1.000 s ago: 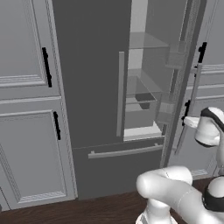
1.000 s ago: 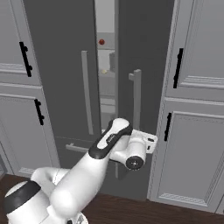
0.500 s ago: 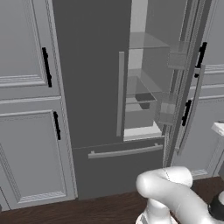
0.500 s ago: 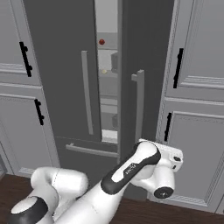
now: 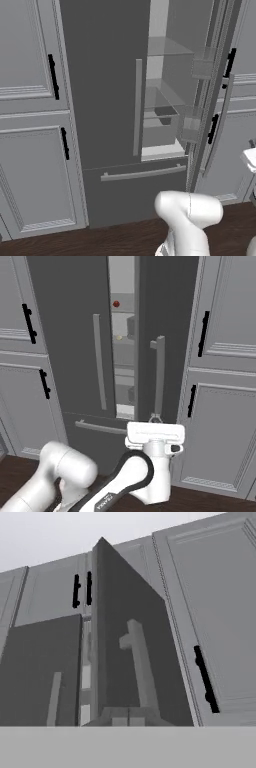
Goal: Take the strawberry from the fridge and place it on top of the pancake, located on the dining counter.
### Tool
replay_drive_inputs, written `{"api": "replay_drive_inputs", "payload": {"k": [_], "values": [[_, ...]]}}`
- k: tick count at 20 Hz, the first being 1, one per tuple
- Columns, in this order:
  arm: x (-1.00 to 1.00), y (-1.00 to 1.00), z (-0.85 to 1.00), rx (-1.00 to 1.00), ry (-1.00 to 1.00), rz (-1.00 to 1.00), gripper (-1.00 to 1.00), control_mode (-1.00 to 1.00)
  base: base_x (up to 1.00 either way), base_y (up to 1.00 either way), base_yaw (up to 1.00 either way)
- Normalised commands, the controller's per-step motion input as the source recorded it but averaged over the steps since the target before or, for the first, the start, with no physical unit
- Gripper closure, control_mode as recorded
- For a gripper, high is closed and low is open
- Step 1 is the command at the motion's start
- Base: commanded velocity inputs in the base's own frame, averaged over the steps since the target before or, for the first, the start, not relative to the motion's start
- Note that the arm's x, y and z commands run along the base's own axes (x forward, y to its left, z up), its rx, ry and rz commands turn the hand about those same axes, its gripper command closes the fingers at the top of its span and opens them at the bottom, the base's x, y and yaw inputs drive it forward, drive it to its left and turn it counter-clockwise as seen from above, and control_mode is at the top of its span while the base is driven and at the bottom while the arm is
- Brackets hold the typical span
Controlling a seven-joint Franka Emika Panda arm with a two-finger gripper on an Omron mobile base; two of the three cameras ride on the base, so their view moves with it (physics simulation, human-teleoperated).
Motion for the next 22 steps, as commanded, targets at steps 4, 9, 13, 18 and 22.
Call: {"api": "replay_drive_inputs", "payload": {"k": [4, 9, 13, 18, 22], "values": [[-0.01, 1.00, 0.62, -0.13, 0.00, -0.05, 1.00, -1.00, 0.00, 0.00, 0.00], [-0.19, 1.00, 0.81, -0.30, 0.04, -0.02, 1.00, -1.00, 0.00, 0.00, 0.00], [-0.01, 1.00, 0.59, -0.16, 0.23, -0.20, 1.00, -1.00, 0.00, 0.00, 0.00], [0.15, 1.00, 0.07, 0.00, 0.04, -0.47, 1.00, -1.00, 0.00, 0.00, 0.00], [0.44, 1.00, 0.00, 0.01, 0.00, -0.53, 1.00, -1.00, 0.00, 0.00, 0.00]]}}
